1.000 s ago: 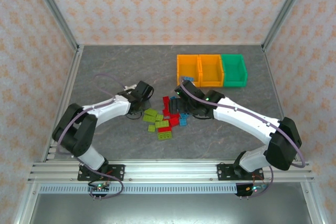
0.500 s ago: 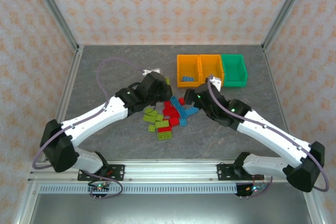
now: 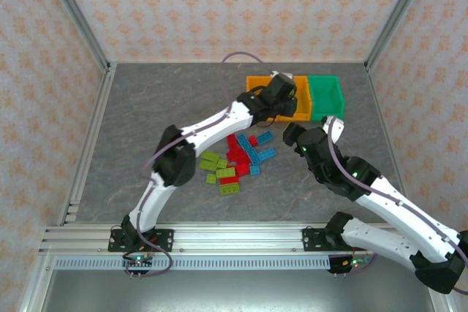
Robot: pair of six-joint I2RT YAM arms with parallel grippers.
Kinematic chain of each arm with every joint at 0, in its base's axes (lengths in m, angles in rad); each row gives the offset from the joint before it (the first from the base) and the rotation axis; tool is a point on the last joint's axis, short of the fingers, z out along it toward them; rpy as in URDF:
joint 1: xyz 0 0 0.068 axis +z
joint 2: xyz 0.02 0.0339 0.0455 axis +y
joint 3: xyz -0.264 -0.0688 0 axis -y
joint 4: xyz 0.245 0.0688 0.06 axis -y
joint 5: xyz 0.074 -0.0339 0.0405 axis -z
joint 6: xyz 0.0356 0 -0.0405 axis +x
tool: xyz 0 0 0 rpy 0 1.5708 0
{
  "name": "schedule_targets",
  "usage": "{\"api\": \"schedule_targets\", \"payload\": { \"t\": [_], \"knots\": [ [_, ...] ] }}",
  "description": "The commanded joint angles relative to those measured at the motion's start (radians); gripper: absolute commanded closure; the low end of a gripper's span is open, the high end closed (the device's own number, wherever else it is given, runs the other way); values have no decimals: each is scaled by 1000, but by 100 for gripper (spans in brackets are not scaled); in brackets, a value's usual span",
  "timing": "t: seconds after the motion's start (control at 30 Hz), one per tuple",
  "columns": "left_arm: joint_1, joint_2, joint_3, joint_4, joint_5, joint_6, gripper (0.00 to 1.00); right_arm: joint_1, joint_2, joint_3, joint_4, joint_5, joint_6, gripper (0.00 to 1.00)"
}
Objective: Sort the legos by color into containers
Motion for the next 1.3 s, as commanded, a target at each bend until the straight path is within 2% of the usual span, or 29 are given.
{"api": "schedule_targets", "payload": {
  "t": [0.0, 0.1, 0.23, 0.5, 0.63, 0.7, 0.83, 0.93, 1.07, 1.17, 1.27],
  "knots": [
    [11, 174, 285, -169, -68, 82, 69, -3, -34, -26, -55, 38, 17, 5],
    [19, 314, 473, -194, -95, 109, 69, -3, -50, -25, -72, 28, 10, 5],
    [27, 345, 480, -119, -88, 107, 60, -3, -66, -19, -100, 20, 3, 5],
    [23, 268, 476, -120, -58, 108, 43, -3, -85, -20, -105, 23, 3, 5],
    [15, 158, 436, -171, -25, 95, 44, -3, -84, -24, -90, 28, 2, 5],
    [9, 39, 321, -142, -4, 91, 45, -3, -80, -27, -86, 37, 0, 5],
    [1, -334, -170, 121, 1, 76, 45, -3, -66, -28, -67, 37, -8, 4],
    [-3, -606, -452, 196, -45, 91, 45, -3, -37, -28, -20, -18, -62, 5],
    [-23, -936, -759, 195, -147, 155, 45, -3, 91, 11, 70, -204, -200, 7],
    [-26, -1173, -937, 130, -234, 203, 46, 6, 285, 115, 50, -313, -265, 8],
    [-26, -1359, -1038, -11, -358, 246, 45, 40, 506, 260, 40, -389, -351, 9]
  ]
}}
